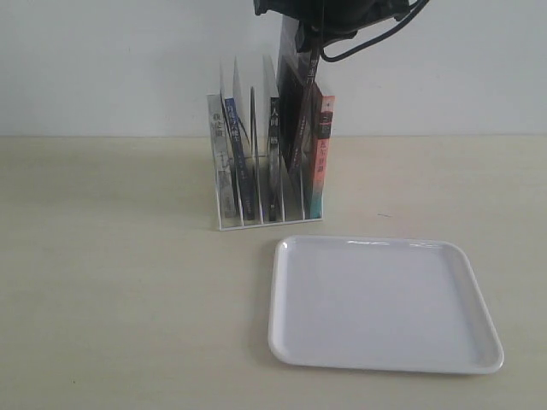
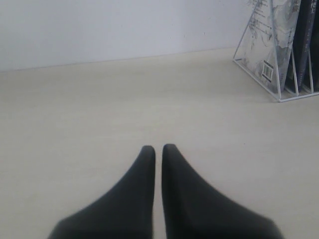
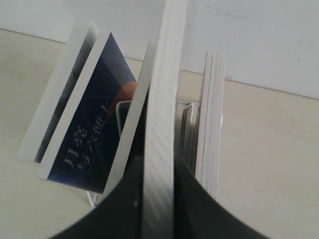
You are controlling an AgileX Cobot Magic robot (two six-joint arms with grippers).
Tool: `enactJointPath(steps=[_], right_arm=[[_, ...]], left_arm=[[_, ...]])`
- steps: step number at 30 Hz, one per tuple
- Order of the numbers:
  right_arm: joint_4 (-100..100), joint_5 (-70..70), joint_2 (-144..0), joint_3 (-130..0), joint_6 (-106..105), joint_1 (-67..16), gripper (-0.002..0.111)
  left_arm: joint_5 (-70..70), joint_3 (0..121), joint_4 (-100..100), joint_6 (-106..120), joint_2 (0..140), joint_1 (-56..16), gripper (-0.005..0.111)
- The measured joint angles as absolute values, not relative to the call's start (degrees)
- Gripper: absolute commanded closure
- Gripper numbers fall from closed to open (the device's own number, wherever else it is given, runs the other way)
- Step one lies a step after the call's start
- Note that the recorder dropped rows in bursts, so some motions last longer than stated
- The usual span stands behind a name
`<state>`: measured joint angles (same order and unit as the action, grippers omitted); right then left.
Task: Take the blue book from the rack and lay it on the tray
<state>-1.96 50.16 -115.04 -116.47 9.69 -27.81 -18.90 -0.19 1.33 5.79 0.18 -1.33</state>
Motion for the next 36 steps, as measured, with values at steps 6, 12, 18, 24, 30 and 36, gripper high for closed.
enactJointPath(steps=[6, 12, 18, 24, 30, 36], right_arm=[[-1.96, 50.16, -115.04, -116.47, 9.69, -27.81, 0.108], [-1.96, 50.16, -115.04, -116.47, 9.69, -27.81, 0.108], [-1.96, 50.16, -115.04, -116.47, 8.86, -27.81, 0.108], [-1.74, 50.57, -118.98, -116.56, 6.61, -28.34, 0.108], [-0.72, 50.16, -119.87, -116.56, 6.48, -28.58, 0.108], [-0.72, 49.53, -121.55, -116.56, 6.22, -28.58, 0.108]], left_arm=[[-18.9, -0.19, 1.33, 5.79, 0.18, -1.33, 0.102], [-18.9, -0.19, 1.33, 5.79, 0.18, -1.33, 0.102], [-18.9, -0.19, 1.33, 5.79, 0.18, -1.33, 0.102], [-18.9, -0.19, 1.33, 5.79, 0.18, -1.33, 0.102], [-18.9, -0.19, 1.33, 5.79, 0.18, -1.33, 0.102], [-18.9, -0.19, 1.33, 5.79, 0.18, -1.33, 0.102]])
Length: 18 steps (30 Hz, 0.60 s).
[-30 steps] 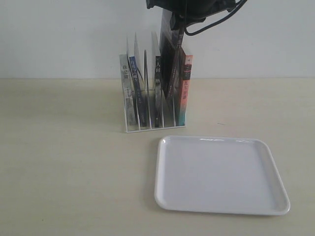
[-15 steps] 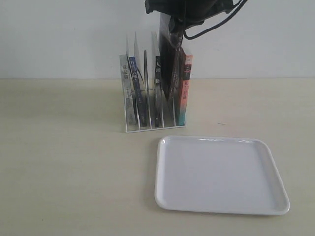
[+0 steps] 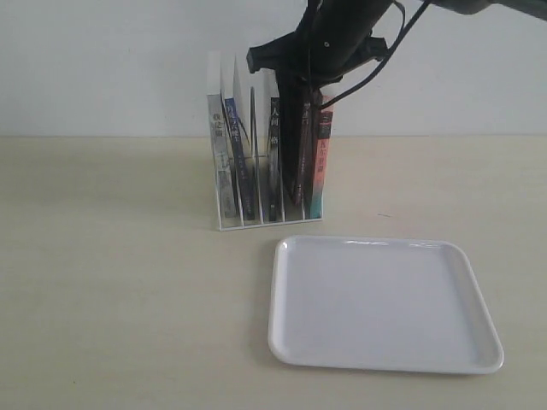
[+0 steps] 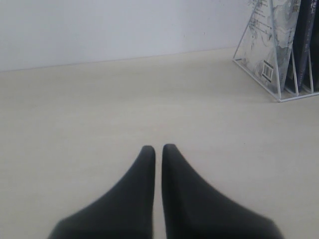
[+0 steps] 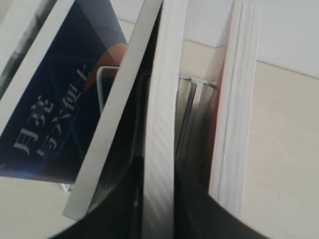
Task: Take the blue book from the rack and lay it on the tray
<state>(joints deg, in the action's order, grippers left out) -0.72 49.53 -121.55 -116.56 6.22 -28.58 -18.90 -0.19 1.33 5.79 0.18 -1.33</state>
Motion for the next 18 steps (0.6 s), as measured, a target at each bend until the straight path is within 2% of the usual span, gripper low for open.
enactJointPath(steps=[3, 9, 18], right_arm=[[-0.51, 48.18, -121.87, -116.56, 5.79, -28.58, 0.103], [-0.41, 47.22, -121.87, -116.56, 4.72, -28.58, 0.067], [-0.81, 46.85, -119.68, -116.94, 4.57, -28.58, 0.065]], left_arm=[[-18.9, -0.19, 1.33, 5.79, 0.18, -1.33, 0.102], [-18.9, -0.19, 1.33, 5.79, 0.18, -1.33, 0.102], [-18.9, -0.19, 1.33, 5.79, 0.18, -1.33, 0.102]])
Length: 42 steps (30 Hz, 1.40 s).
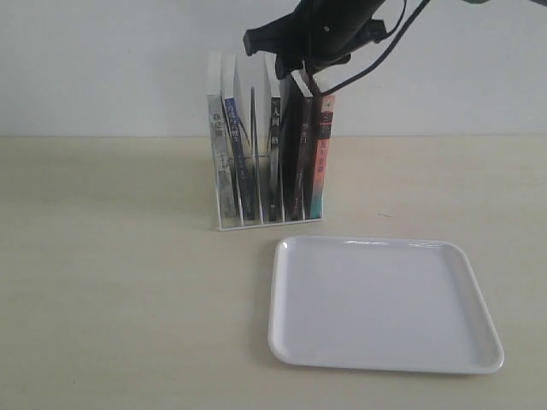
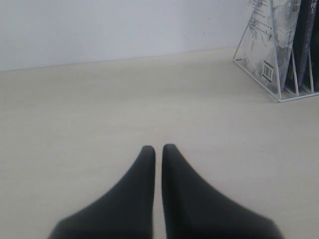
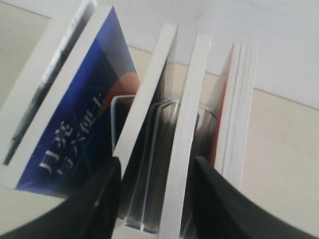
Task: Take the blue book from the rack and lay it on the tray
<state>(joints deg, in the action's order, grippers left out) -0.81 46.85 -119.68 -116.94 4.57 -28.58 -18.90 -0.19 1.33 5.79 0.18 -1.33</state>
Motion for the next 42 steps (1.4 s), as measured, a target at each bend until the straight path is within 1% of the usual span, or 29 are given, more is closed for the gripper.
enactJointPath(steps=[6, 14, 18, 29, 42], right_arm=[[-0.97, 49.0, -114.78, -116.94, 4.57, -28.58, 0.065], [8.01, 57.72, -114.2, -117.04, 9.43, -28.58, 0.065], [11.47, 59.11, -114.2, -117.04, 11.12, -28.58, 0.065], [13.5, 56.94, -116.62, -117.04, 12.71, -28.58, 0.065], [9.99, 53.58, -117.77, -117.04, 12.11, -28.58, 0.065]], left_arm=[[-18.9, -0.19, 1.33, 5.79, 0.18, -1.33, 0.102], [-18.9, -0.19, 1.33, 5.79, 0.18, -1.33, 0.102], [-18.9, -0.19, 1.33, 5.79, 0.18, -1.33, 0.102], [-18.9, -0.19, 1.33, 5.79, 0.18, -1.33, 0.102], [-18.9, -0.19, 1.33, 5.79, 0.18, -1.33, 0.102]])
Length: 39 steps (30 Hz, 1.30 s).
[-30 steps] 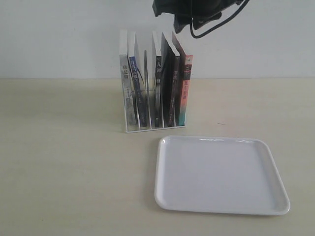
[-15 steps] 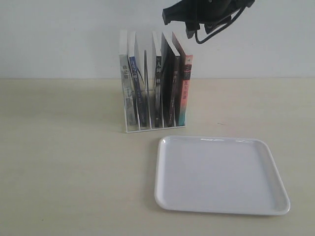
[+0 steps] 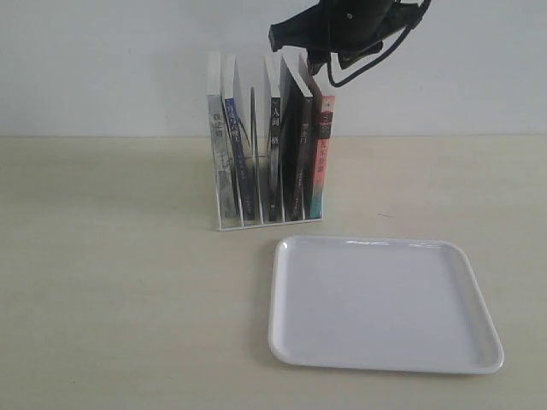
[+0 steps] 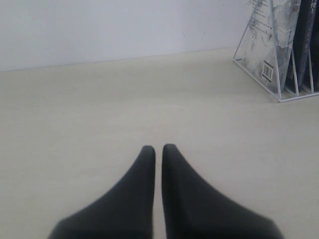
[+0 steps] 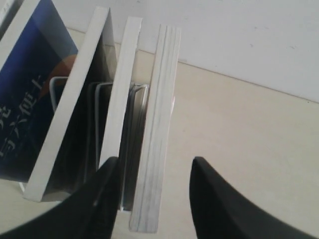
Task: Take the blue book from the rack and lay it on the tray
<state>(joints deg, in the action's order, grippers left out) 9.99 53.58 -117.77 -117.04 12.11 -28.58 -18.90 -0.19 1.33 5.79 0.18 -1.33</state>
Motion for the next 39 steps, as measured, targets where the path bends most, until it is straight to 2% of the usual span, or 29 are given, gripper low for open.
enactJointPath(steps=[16, 18, 24, 28, 32, 39], right_arm=[[10.79, 52.6, -119.83, -117.04, 12.01, -28.58, 0.066], [11.44, 52.47, -119.83, -117.04, 12.14, -28.58, 0.069], [11.67, 52.29, -119.83, -117.04, 12.14, -28.58, 0.091], [11.67, 52.05, -119.9, -117.04, 12.14, -28.58, 0.084], [11.67, 51.43, -119.9, -117.04, 12.25, -28.58, 0.069], [11.67, 51.03, -119.9, -117.04, 12.25, -28.58, 0.068]], left_arm=[[-18.9, -0.19, 1.33, 5.79, 0.18, -1.33, 0.102], [-18.9, -0.19, 1.33, 5.79, 0.18, -1.33, 0.102], [-18.9, -0.19, 1.33, 5.79, 0.18, -1.33, 0.102], [-18.9, -0.19, 1.33, 5.79, 0.18, -1.33, 0.102], [-18.9, -0.19, 1.33, 5.79, 0.18, -1.33, 0.102], [-18.9, -0.19, 1.33, 5.79, 0.18, -1.33, 0.102]])
